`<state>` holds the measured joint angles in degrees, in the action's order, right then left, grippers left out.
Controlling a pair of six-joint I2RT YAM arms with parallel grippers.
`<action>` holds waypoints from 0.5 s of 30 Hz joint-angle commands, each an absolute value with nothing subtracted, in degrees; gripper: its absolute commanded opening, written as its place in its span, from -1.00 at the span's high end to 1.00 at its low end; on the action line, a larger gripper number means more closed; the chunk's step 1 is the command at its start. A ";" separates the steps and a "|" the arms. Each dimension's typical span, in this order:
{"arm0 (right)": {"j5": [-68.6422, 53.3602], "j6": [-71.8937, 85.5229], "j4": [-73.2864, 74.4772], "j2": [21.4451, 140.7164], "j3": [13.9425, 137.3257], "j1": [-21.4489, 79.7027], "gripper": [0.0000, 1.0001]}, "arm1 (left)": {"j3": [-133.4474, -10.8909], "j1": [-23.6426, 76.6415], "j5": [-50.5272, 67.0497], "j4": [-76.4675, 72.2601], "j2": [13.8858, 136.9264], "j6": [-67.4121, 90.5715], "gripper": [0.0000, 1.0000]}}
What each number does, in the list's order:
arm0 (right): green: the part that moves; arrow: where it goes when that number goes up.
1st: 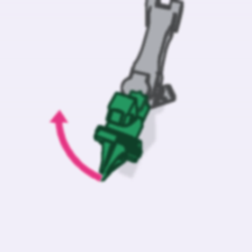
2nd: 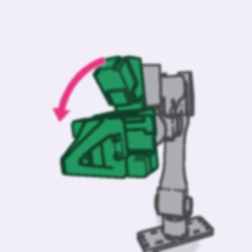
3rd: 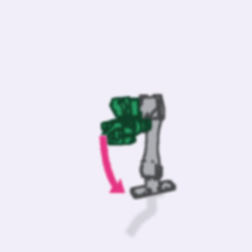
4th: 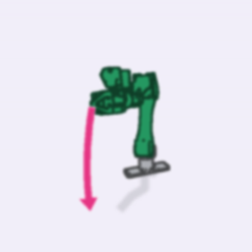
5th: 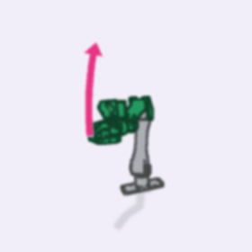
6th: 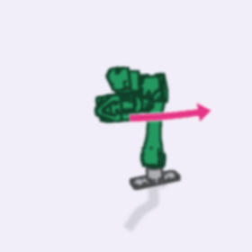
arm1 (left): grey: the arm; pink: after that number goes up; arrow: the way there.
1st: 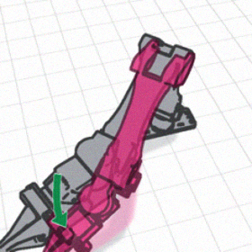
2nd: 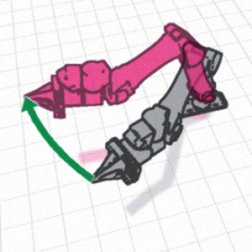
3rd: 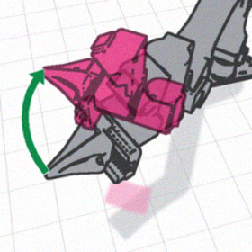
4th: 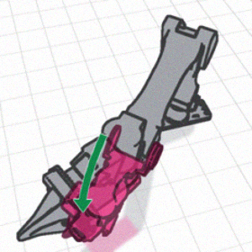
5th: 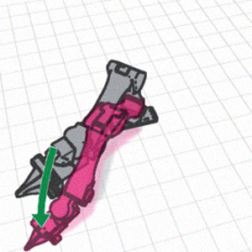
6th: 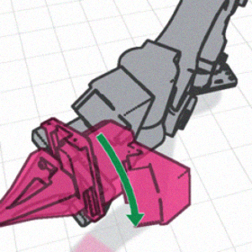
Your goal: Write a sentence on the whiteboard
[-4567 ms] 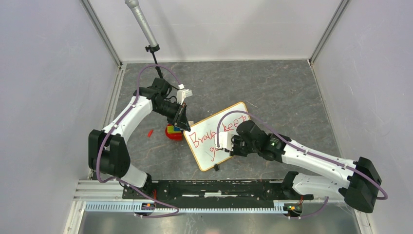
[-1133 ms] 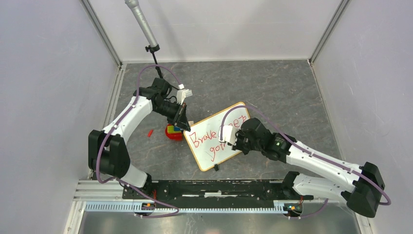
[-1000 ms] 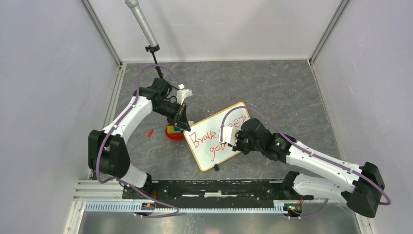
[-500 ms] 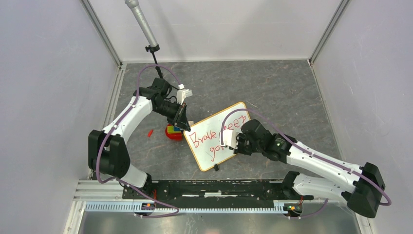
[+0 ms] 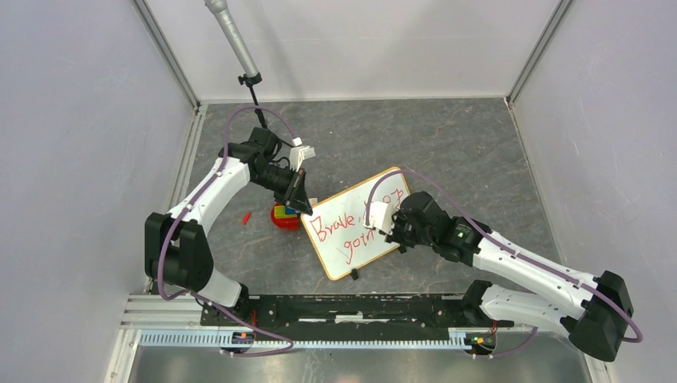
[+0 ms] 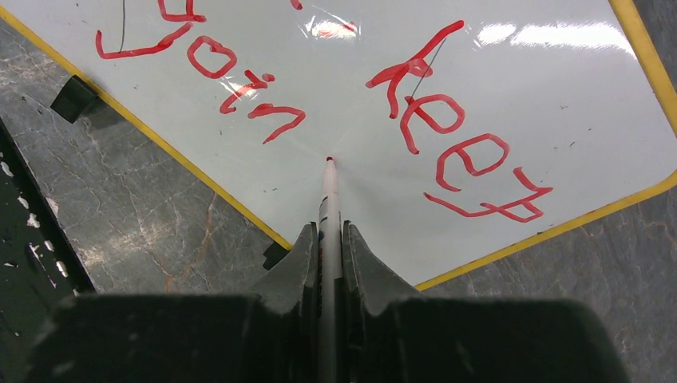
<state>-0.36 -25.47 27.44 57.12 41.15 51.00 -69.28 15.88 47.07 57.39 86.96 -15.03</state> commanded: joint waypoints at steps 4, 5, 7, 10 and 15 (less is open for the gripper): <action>1.97 -23.95 23.34 58.01 43.85 50.89 1.00 | -68.91 15.95 44.03 55.06 86.62 -15.81 0.95; 1.97 -23.86 23.06 58.11 44.09 50.90 1.00 | -68.91 15.99 44.03 55.04 86.66 -15.82 0.95; 1.33 -23.75 22.39 58.21 44.12 50.91 1.00 | -68.91 15.99 44.01 55.03 86.72 -15.81 0.95; 0.18 -23.56 22.12 58.40 44.23 50.89 1.00 | -69.00 16.00 44.02 55.10 86.84 -15.89 0.95; -2.71 -23.98 22.49 58.95 44.15 50.96 1.00 | -68.91 15.98 44.01 55.10 86.82 -15.95 0.95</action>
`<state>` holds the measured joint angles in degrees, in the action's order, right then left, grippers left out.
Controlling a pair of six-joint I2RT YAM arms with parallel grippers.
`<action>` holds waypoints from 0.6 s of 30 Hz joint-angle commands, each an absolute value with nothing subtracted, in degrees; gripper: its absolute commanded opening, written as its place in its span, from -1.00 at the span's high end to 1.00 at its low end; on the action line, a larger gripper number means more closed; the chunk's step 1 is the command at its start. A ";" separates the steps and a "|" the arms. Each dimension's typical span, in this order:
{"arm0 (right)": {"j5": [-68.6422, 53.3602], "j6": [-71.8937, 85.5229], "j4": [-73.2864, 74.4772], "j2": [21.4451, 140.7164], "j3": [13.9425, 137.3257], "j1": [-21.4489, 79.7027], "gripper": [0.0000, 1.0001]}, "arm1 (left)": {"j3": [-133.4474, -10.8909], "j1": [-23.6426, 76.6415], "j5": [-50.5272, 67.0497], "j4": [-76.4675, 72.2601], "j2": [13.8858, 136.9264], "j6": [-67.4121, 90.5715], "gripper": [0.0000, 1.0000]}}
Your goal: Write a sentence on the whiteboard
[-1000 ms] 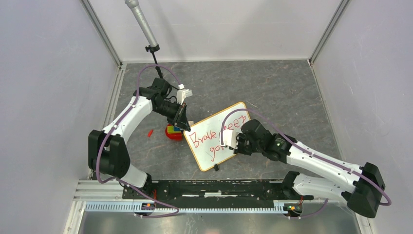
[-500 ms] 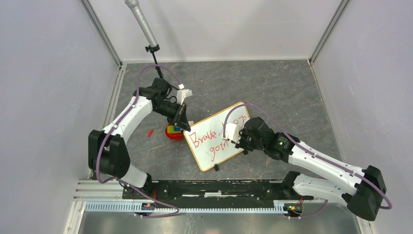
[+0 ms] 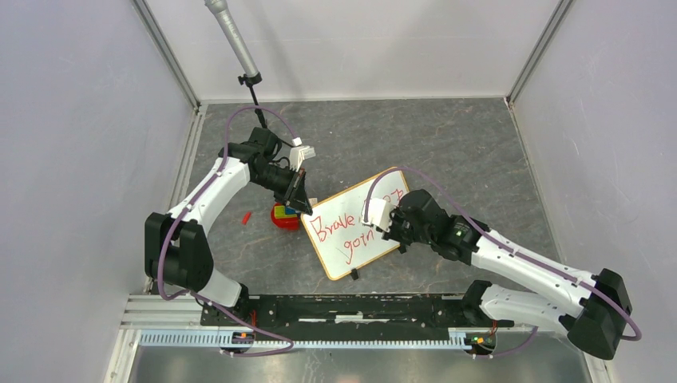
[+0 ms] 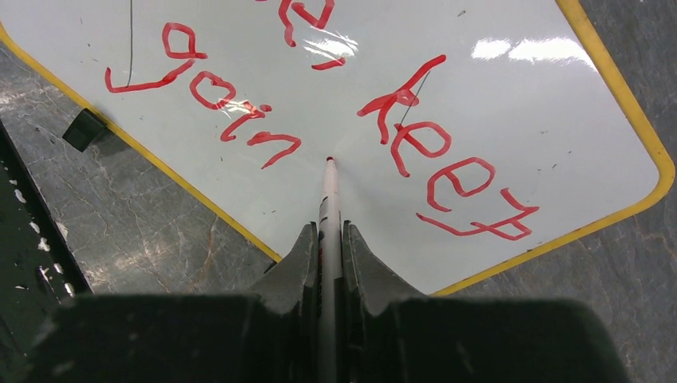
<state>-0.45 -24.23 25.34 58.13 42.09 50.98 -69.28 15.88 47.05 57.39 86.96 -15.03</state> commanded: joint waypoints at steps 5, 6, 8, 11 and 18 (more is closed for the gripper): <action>-4.93 -25.60 24.67 60.17 43.12 51.07 1.00 | -68.82 15.99 44.02 55.08 86.75 -16.01 0.95; -5.27 -25.94 25.29 60.43 42.91 51.16 1.00 | -68.80 15.99 43.95 55.04 86.74 -16.02 0.95; -5.28 -26.86 27.09 61.14 42.80 51.26 1.00 | -68.73 15.96 43.94 55.05 86.80 -16.11 0.95; -4.76 -27.70 28.33 60.94 42.29 51.28 1.00 | -68.82 15.93 43.97 55.04 86.72 -16.12 0.95; -0.83 -28.96 29.70 60.13 43.53 51.27 1.00 | -68.83 15.96 43.94 55.08 86.91 -16.11 0.95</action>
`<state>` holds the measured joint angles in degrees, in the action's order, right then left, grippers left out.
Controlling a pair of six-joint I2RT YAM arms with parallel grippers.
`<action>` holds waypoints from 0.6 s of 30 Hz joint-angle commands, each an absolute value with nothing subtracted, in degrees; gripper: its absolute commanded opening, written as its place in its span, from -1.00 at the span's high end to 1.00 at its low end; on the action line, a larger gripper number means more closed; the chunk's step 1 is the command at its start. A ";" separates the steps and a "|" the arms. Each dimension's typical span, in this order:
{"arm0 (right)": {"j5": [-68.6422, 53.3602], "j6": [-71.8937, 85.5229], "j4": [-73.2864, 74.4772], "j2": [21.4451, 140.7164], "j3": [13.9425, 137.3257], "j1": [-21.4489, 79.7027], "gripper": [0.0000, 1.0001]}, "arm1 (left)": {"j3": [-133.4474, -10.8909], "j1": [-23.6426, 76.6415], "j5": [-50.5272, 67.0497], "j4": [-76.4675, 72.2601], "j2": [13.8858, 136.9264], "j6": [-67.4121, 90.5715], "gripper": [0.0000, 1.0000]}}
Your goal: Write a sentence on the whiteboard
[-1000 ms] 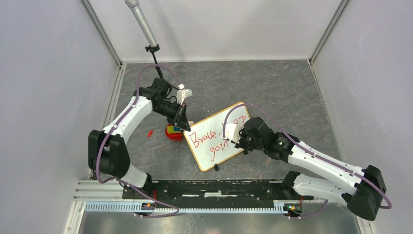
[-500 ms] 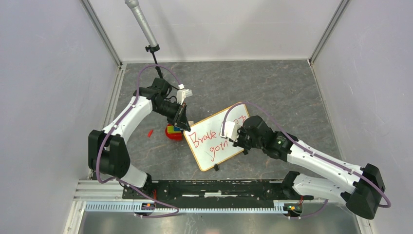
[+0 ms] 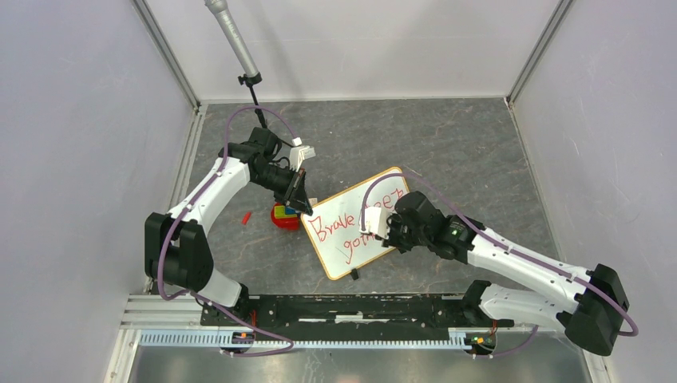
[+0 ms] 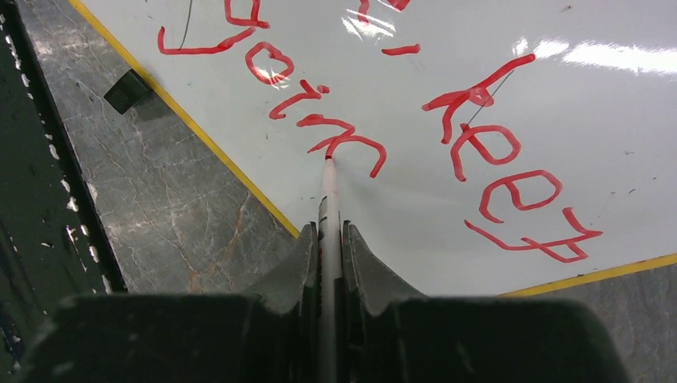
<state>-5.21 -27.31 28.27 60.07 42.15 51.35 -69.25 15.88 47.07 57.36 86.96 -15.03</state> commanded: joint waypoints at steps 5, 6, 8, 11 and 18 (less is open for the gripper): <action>2.09 -28.07 27.96 59.20 44.62 50.96 1.00 | -68.82 15.99 43.95 55.13 86.75 -16.08 0.95; 2.50 -27.72 27.42 59.01 44.86 51.00 1.00 | -68.82 15.96 43.94 55.13 86.74 -16.07 0.95; 2.90 -27.19 26.63 58.76 45.17 50.89 1.00 | -68.74 15.96 43.88 55.10 86.71 -16.07 0.95; 2.93 -26.55 25.80 58.61 45.61 50.81 1.00 | -68.64 15.97 43.86 55.10 86.68 -16.11 0.95; 2.67 -26.50 25.42 58.67 45.73 50.81 1.00 | -68.65 15.95 43.77 55.04 86.71 -16.29 0.95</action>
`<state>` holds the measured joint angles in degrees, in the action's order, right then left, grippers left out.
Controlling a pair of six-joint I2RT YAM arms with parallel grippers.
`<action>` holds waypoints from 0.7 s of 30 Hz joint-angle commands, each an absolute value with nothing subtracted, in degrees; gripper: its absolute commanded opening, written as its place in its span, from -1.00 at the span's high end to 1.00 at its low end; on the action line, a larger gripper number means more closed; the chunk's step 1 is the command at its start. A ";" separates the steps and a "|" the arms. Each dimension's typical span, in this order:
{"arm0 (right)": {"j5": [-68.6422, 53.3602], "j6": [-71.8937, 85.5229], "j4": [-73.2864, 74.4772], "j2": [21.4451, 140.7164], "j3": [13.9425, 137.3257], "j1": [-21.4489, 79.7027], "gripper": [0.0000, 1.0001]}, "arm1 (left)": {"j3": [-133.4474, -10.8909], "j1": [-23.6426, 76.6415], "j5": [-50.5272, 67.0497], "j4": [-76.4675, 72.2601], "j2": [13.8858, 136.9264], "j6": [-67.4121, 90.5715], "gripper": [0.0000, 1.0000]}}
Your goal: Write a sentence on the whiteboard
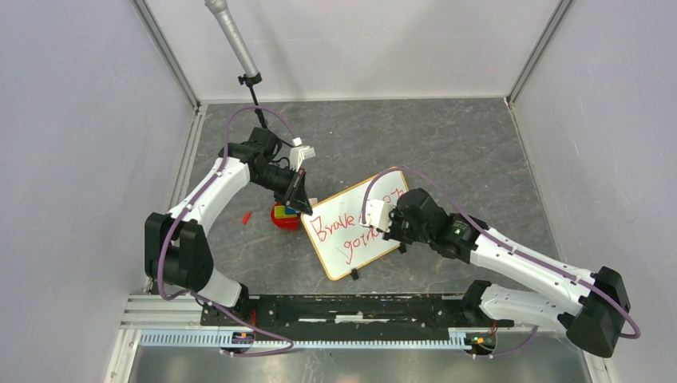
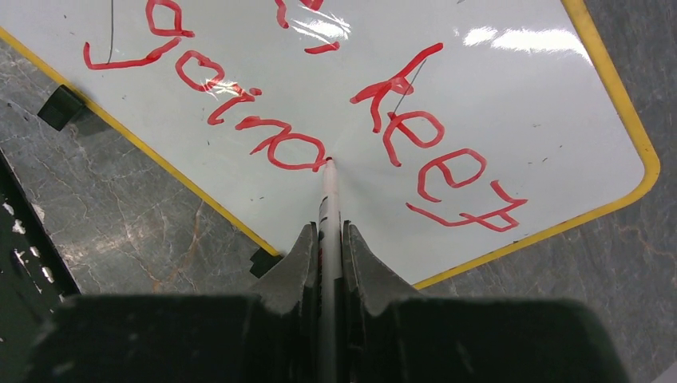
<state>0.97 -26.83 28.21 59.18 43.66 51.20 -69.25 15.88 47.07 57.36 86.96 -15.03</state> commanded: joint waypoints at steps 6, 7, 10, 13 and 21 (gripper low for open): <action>0.18 -28.27 29.10 60.46 44.26 50.80 1.00 | -68.55 15.95 43.68 55.08 86.62 -16.31 0.95; -1.55 -28.62 29.67 60.83 44.02 50.86 1.00 | -68.55 15.97 43.68 55.08 86.71 -16.34 0.95; -3.11 -29.00 30.39 60.67 42.71 50.90 1.00 | -68.47 16.00 43.69 55.12 86.57 -16.30 0.95; -4.23 -29.22 31.08 60.88 42.04 50.96 1.00 | -68.55 15.95 43.68 55.11 86.67 -16.34 0.95; -5.58 -29.66 31.56 61.83 40.40 52.91 1.00 | -68.66 15.92 43.62 55.15 86.81 -16.26 0.95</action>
<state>-4.78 -28.80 31.48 60.36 41.98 51.79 -69.14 15.88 47.07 57.32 86.96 -15.03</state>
